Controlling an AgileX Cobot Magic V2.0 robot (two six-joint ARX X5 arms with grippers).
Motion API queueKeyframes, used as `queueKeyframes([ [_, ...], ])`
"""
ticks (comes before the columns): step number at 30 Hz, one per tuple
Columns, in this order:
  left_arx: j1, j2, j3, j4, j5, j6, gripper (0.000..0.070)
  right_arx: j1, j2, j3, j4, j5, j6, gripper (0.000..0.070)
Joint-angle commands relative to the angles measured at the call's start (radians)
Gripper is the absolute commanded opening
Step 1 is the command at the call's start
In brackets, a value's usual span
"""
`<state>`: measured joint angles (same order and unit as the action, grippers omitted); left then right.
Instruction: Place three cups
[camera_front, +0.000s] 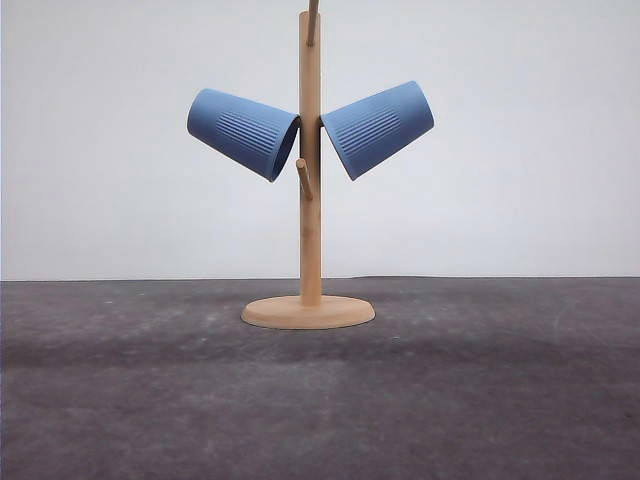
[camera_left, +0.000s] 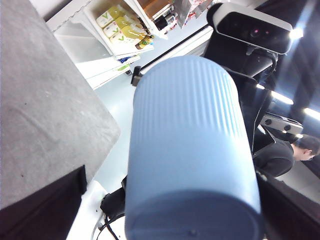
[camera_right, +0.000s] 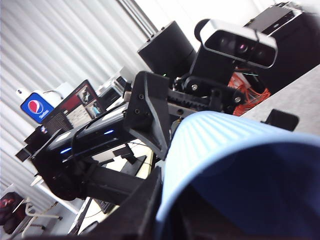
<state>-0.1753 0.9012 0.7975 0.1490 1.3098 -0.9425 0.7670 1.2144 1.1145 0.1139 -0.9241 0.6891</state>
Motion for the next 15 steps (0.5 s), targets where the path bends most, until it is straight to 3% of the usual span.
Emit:
queueKeyframes([
  [1, -0.004, 0.006, 0.010, 0.013, 0.007, -0.019, 0.0546, 0.012, 0.008, 0.021, 0.020, -0.008, 0.010, 0.0003],
  [4, -0.004, 0.006, 0.010, 0.013, 0.007, -0.019, 0.0423, 0.012, 0.008, 0.021, 0.020, -0.008, 0.009, 0.0004],
  [11, -0.004, 0.006, 0.010, 0.013, 0.007, -0.019, 0.0419, 0.012, 0.008, 0.021, 0.020, -0.008, 0.006, 0.0017],
  [15, -0.004, 0.006, 0.010, 0.013, 0.006, -0.019, 0.0419, 0.012, 0.008, 0.021, 0.020, -0.007, 0.006, 0.0157],
])
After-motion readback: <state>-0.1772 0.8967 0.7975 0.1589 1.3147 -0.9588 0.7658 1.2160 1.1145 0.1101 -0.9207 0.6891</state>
